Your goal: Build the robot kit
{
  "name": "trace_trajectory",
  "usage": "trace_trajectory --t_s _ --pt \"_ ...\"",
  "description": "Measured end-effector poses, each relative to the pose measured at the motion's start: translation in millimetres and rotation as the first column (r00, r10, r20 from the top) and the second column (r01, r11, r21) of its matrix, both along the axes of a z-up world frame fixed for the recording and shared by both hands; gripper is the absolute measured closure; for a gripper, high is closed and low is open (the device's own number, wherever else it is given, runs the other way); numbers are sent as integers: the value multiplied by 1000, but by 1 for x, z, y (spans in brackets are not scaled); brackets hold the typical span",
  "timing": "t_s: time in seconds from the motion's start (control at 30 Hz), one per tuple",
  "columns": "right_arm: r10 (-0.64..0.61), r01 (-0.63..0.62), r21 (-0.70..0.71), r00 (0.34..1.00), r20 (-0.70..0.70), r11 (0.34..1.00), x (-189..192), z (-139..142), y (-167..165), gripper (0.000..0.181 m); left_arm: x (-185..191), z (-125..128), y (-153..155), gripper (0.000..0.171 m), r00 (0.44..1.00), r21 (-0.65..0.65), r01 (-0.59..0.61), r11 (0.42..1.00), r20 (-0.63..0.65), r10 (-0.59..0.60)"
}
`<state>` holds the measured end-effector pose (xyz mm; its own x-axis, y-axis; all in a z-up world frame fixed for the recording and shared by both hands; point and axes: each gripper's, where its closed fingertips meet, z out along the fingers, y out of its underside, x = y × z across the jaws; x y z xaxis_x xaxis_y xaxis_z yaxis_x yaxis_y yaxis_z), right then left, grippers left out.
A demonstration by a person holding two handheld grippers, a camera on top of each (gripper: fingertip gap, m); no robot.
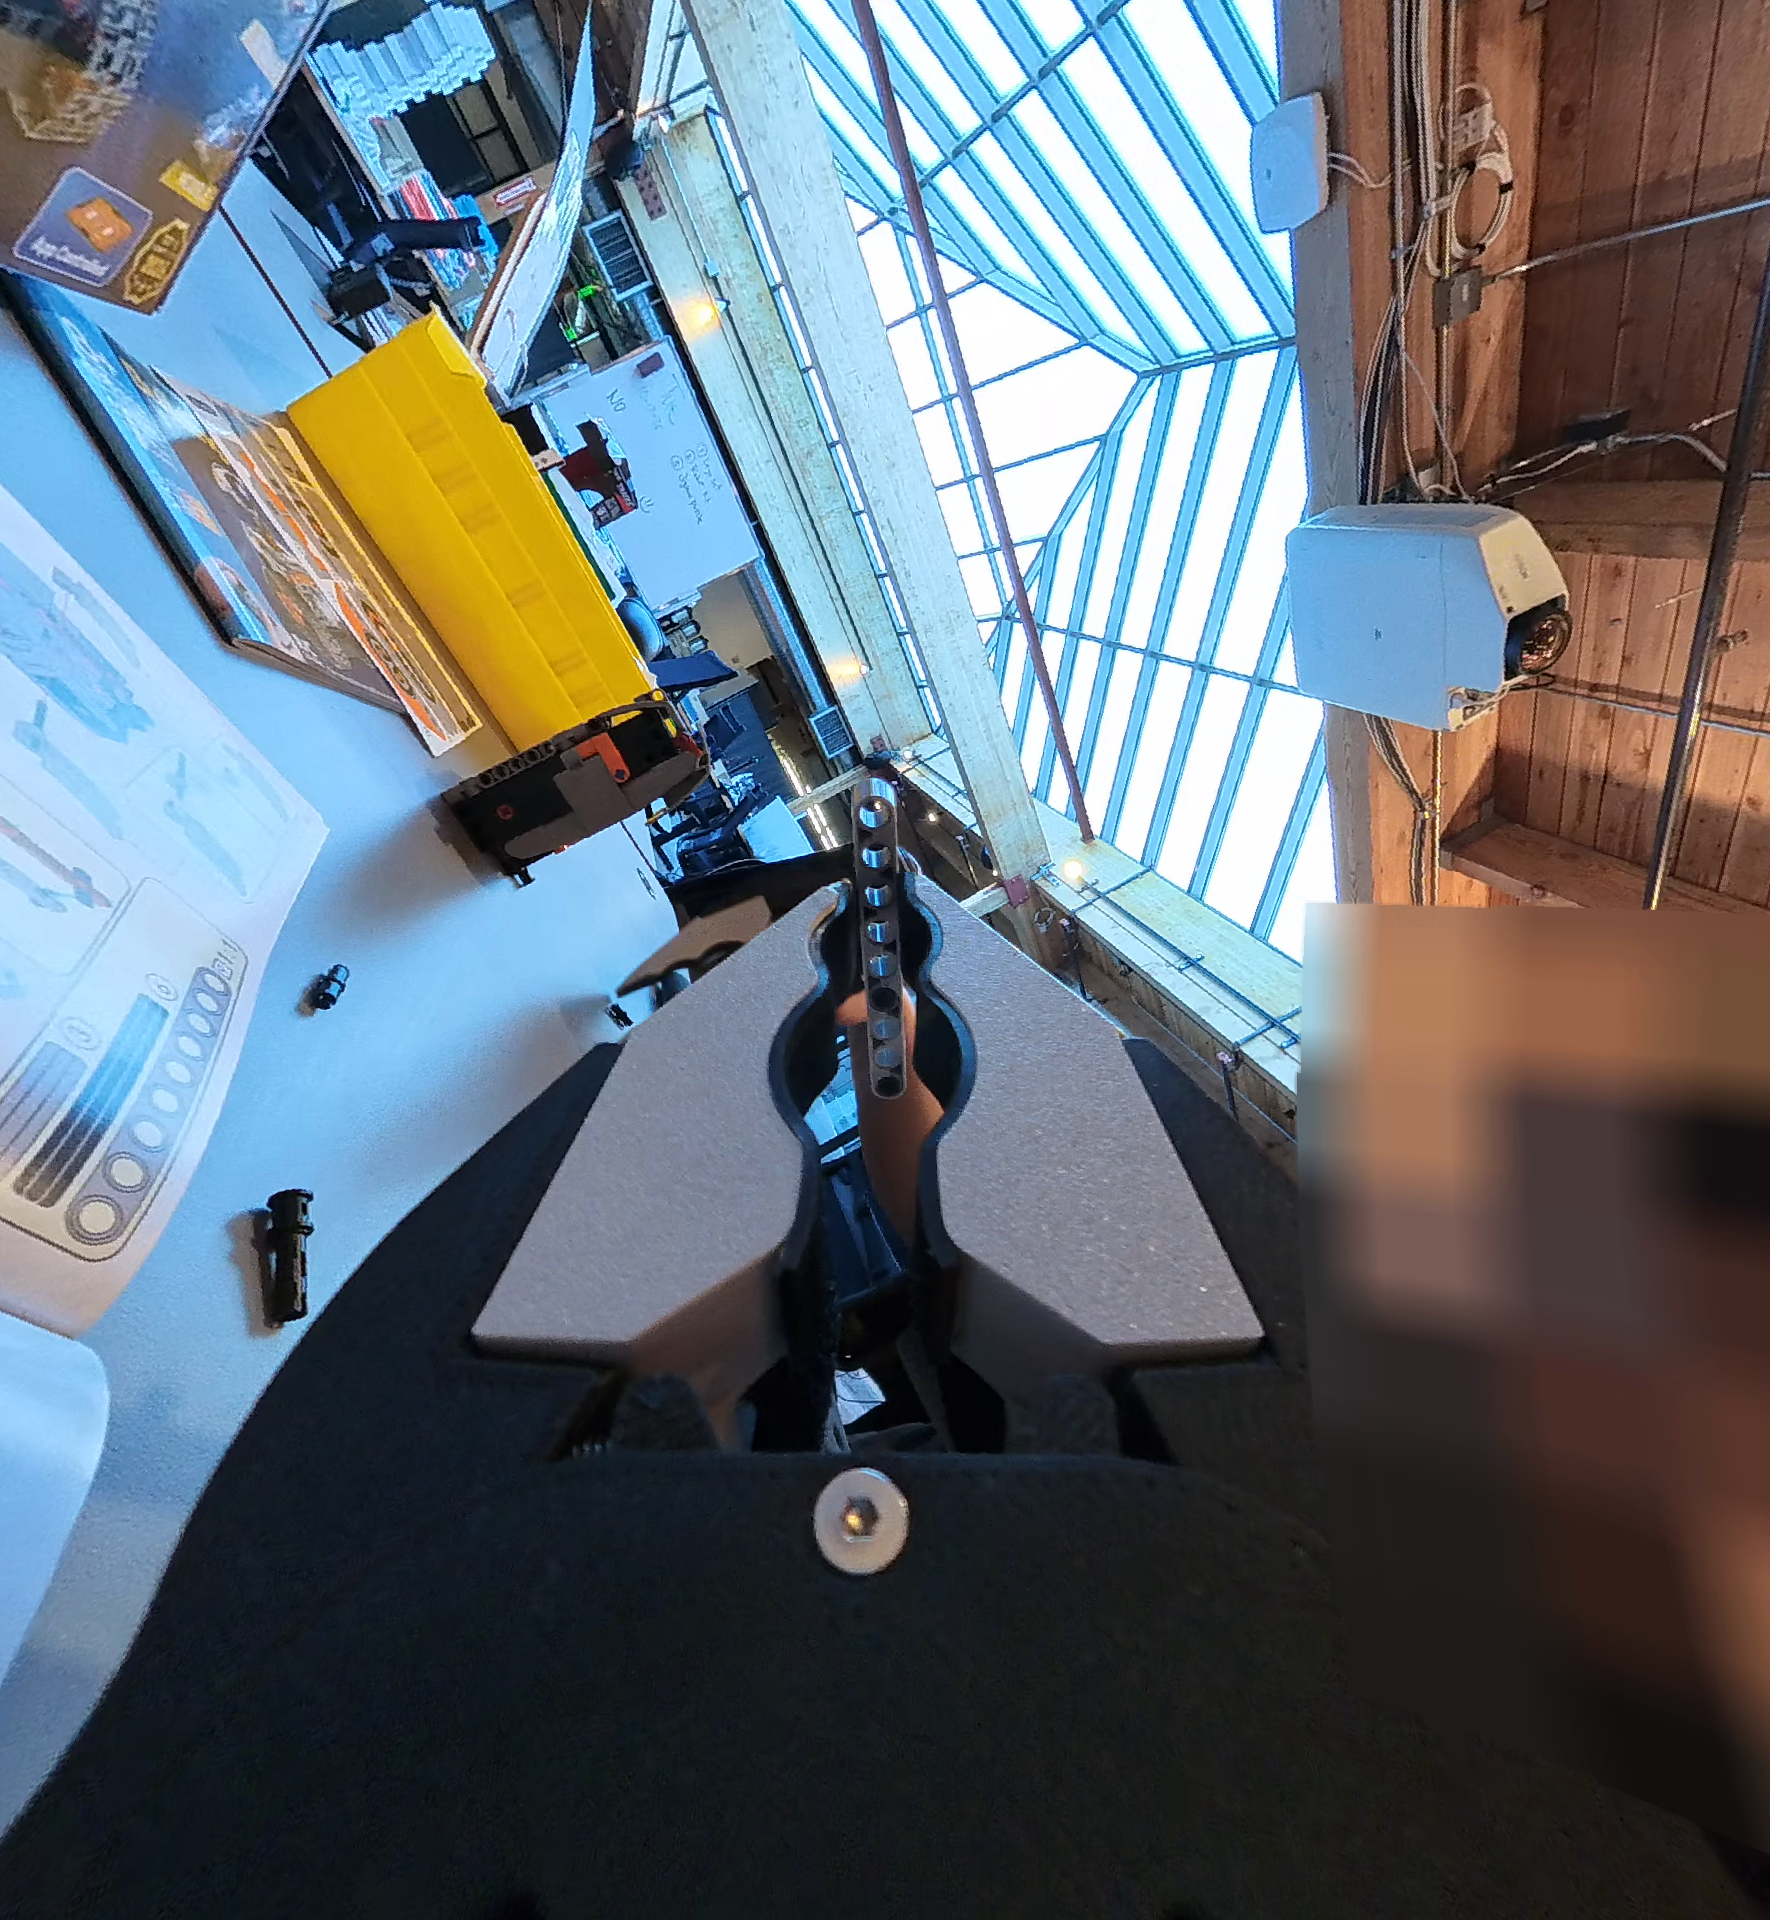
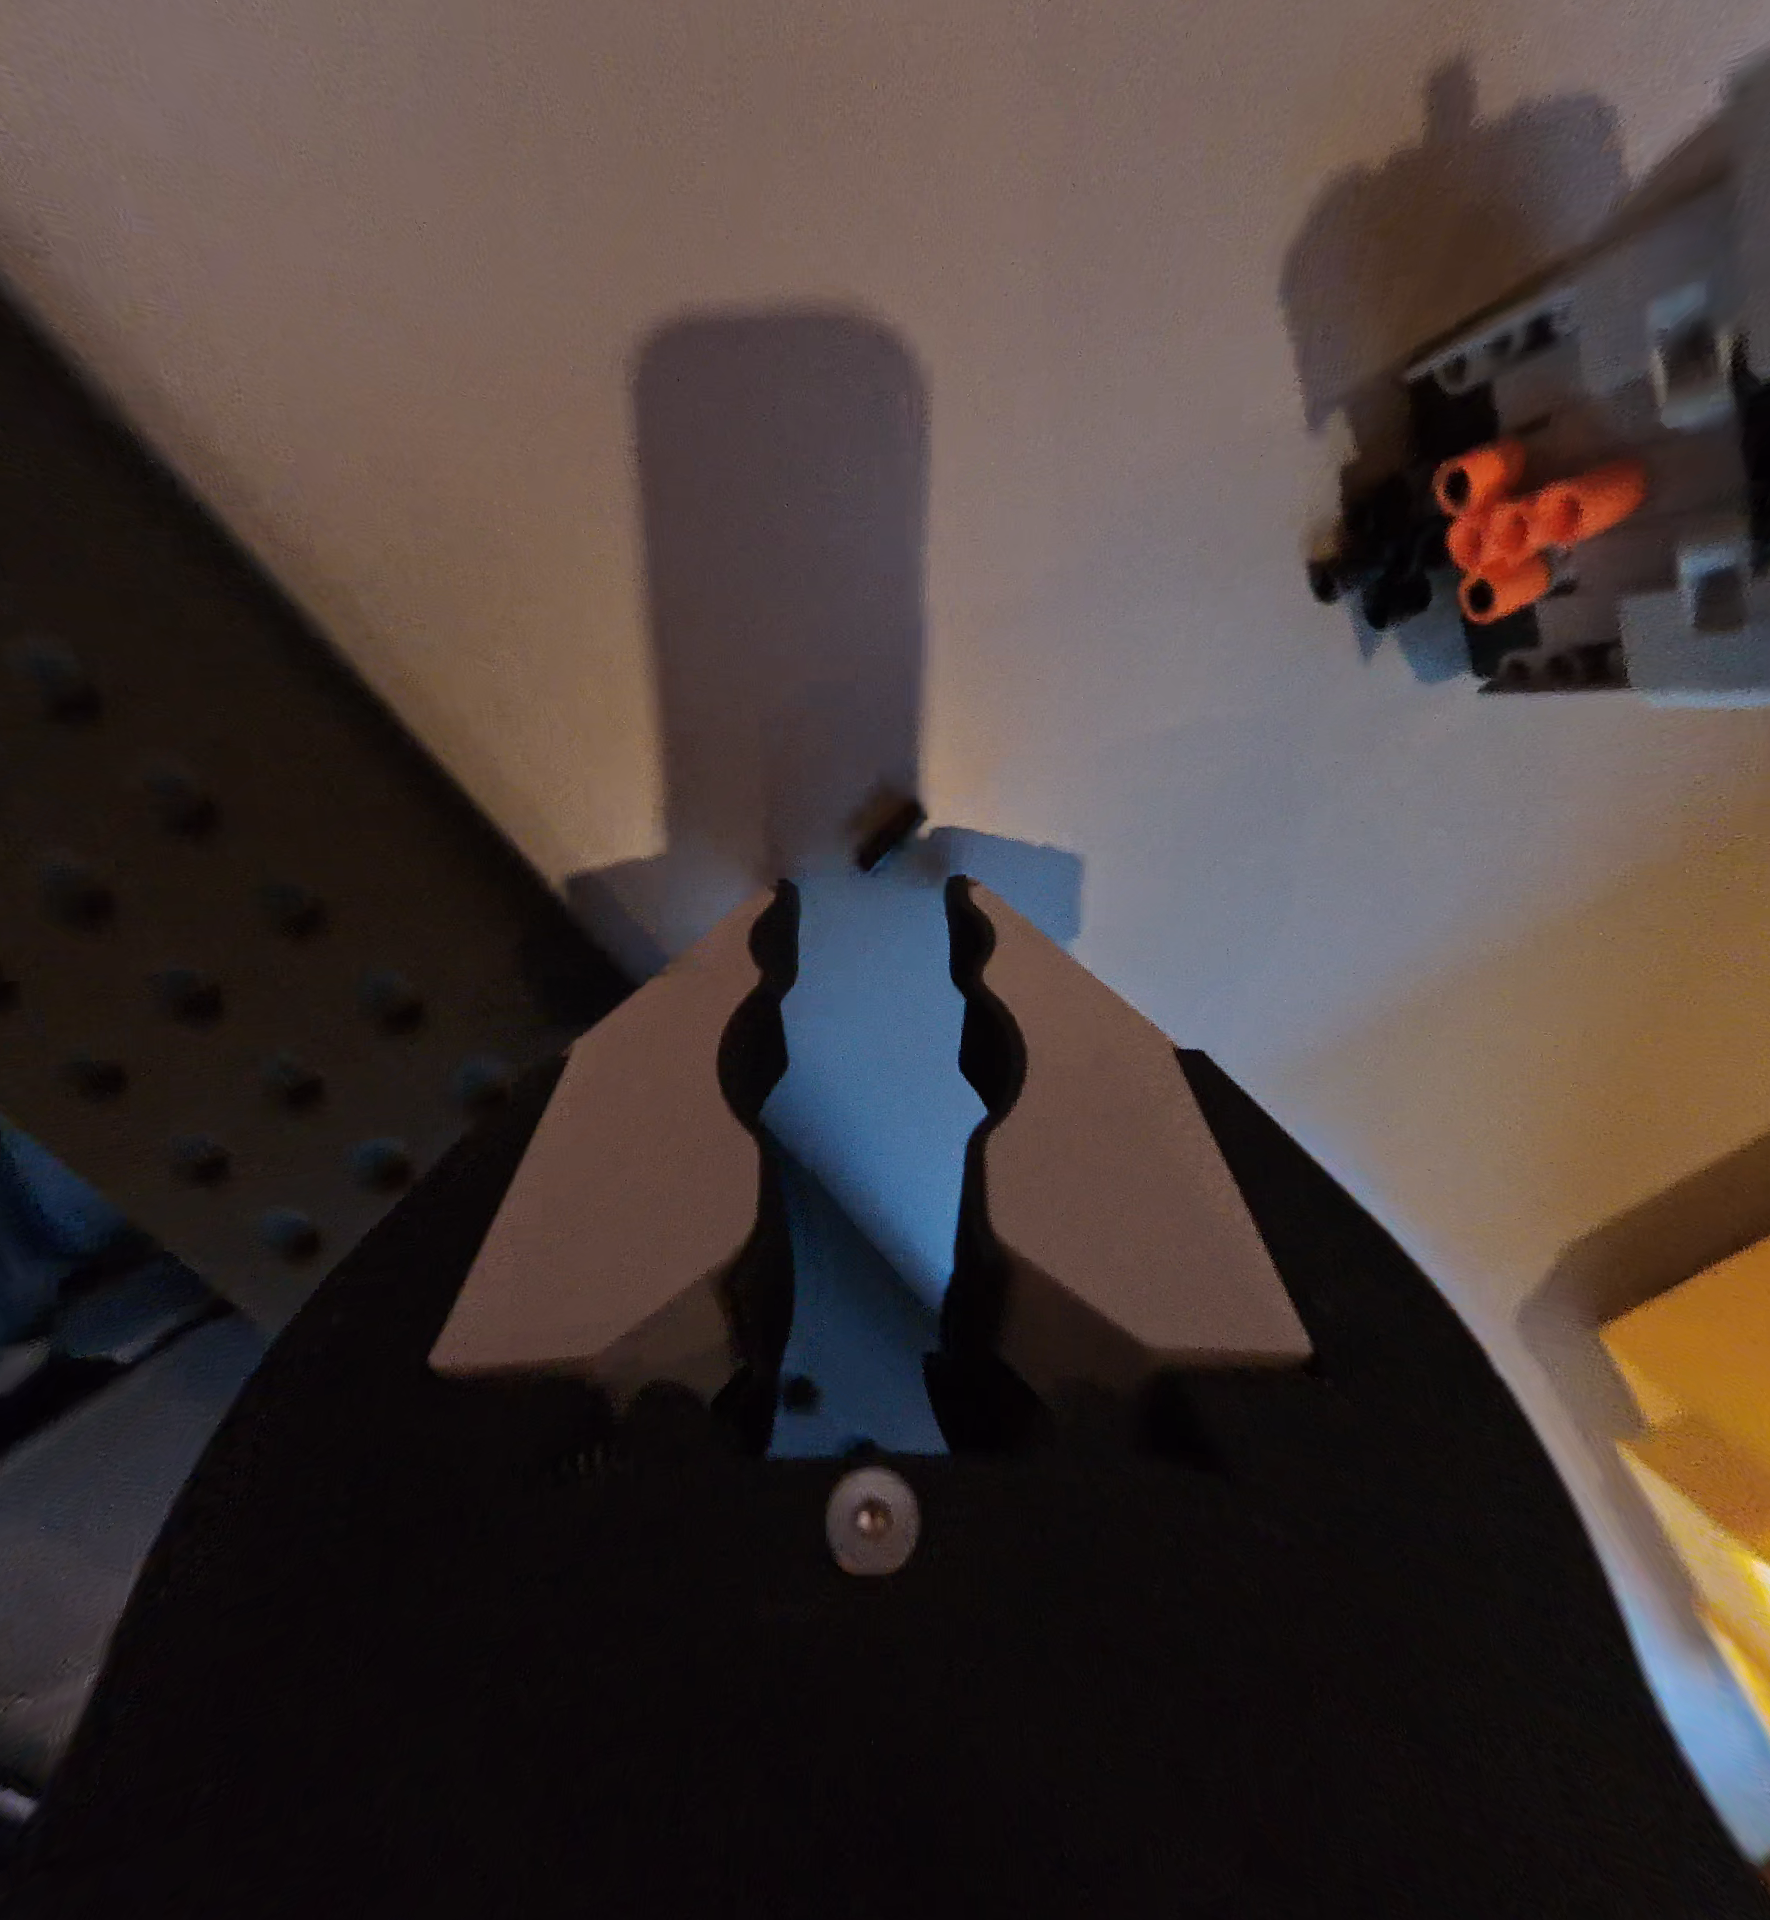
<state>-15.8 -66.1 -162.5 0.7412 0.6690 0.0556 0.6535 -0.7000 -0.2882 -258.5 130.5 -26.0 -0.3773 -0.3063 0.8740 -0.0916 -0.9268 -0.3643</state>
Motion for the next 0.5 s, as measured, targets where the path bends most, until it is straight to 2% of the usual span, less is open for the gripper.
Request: trace_trajectory --t_s 0.07,0.17,0.5 --pt "-56 56 -4 997 -51 998 0 -2 5 157 0 0 1 168 1000 1 -3 1000 -1 3" --pt "-95 96 17 992 -78 995 -1 -2 9 174 -2 1 2 168 1000 5 -8 1000 3 8" --pt "-173 178 22 976 -129 984 -4 -2 11 170 0 -1 1 168 1000 0 -1 1000 -2 1"
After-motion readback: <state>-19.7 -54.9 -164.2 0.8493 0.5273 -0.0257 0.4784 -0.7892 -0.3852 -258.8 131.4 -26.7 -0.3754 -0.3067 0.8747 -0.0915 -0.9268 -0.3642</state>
